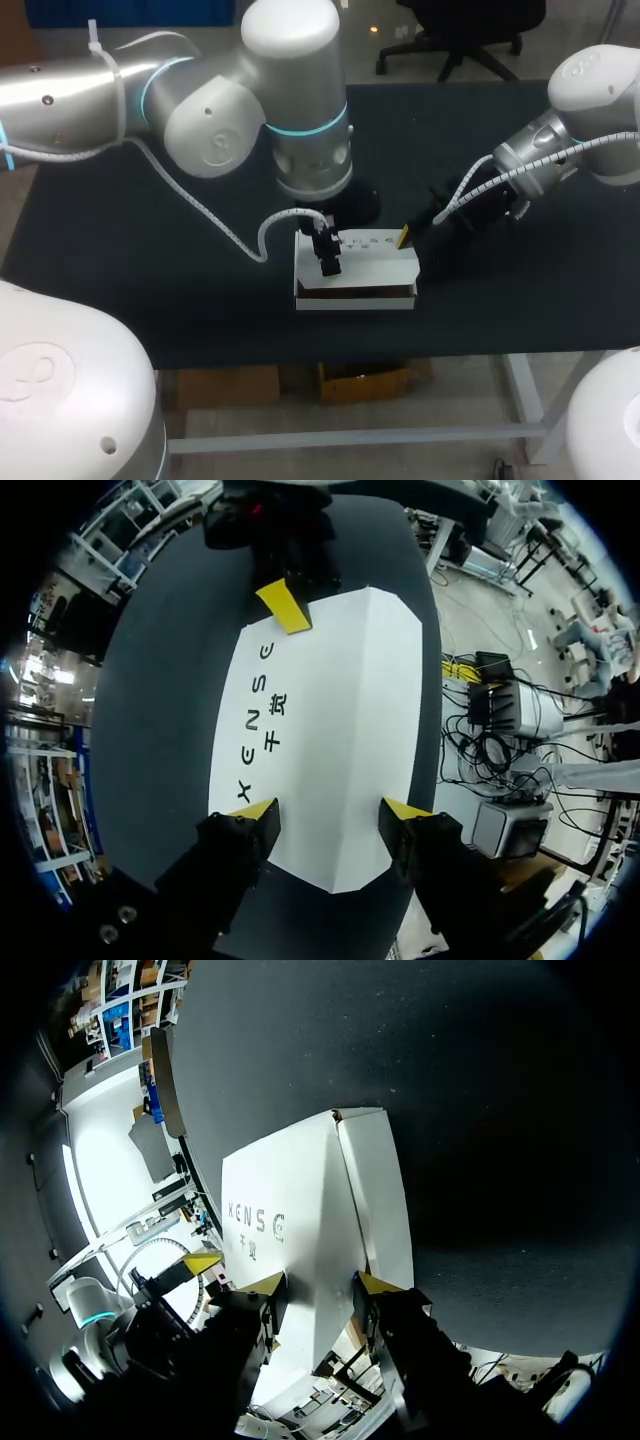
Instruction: Assemble the packaging by folding the flat box into shape, placing the metal phone stand inside, and closing the box properly
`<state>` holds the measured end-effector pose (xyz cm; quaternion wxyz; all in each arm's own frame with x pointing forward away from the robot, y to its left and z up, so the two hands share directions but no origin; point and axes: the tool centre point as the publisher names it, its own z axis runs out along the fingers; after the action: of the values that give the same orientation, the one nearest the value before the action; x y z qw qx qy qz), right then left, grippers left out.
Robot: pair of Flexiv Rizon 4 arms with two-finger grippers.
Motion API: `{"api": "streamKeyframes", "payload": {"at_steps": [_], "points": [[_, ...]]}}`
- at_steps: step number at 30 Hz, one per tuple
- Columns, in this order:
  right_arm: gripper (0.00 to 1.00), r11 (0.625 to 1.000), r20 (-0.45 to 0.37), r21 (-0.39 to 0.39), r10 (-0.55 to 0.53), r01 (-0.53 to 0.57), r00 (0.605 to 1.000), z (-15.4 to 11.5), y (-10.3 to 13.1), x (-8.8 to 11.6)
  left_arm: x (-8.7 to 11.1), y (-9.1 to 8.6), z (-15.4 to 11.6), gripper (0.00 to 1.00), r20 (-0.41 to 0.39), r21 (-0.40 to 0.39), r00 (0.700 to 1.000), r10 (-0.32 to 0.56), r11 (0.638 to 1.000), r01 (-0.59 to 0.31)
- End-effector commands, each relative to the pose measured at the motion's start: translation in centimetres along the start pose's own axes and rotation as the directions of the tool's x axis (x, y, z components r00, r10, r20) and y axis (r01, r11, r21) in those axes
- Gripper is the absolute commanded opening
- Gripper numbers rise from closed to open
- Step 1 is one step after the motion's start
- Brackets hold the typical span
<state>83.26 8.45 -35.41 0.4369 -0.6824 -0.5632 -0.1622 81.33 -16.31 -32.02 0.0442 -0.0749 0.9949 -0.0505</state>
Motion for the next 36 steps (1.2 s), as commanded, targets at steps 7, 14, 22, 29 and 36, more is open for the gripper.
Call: {"api": "streamKeyframes", "payload": {"at_steps": [7, 14, 22, 29, 36], "points": [[0.39, 1.0, -0.003, 0.004, 0.0, 0.0, 1.0, -0.05, 0.09, 0.01, 0.55, -0.07, 0.05, 0.65, 0.031, 0.002, 0.999, 0.019, 1.0, -0.019], [0.4, 1.0, -0.002, 0.004, -0.002, 0.002, 1.0, -0.02, 0.07, 0.06, 0.67, -0.1, 0.14, 0.64, 0.042, 0.003, 0.999, 0.028, 1.0, -0.028], [0.41, 1.0, -0.001, 0.006, -0.003, 0.003, 1.0, 0.07, 0.04, 0.06, 0.76, -0.24, 0.28, 0.65, 0.069, 0.005, 0.997, 0.038, 0.999, -0.038], [0.43, 1.0, -0.001, 0.006, -0.005, 0.005, 1.0, 0.05, -0.03, 0.08, 0.57, -0.24, 0.53, 0.65, 0.092, 0.008, 0.995, 0.04, 0.999, -0.041], [0.43, 1.0, 0.0, 0.008, -0.004, 0.004, 1.0, 0.06, 0.06, 0.06, 0.43, -0.16, 0.89, 0.65, 0.119, 0.01, 0.992, 0.047, 0.999, -0.048]]}}
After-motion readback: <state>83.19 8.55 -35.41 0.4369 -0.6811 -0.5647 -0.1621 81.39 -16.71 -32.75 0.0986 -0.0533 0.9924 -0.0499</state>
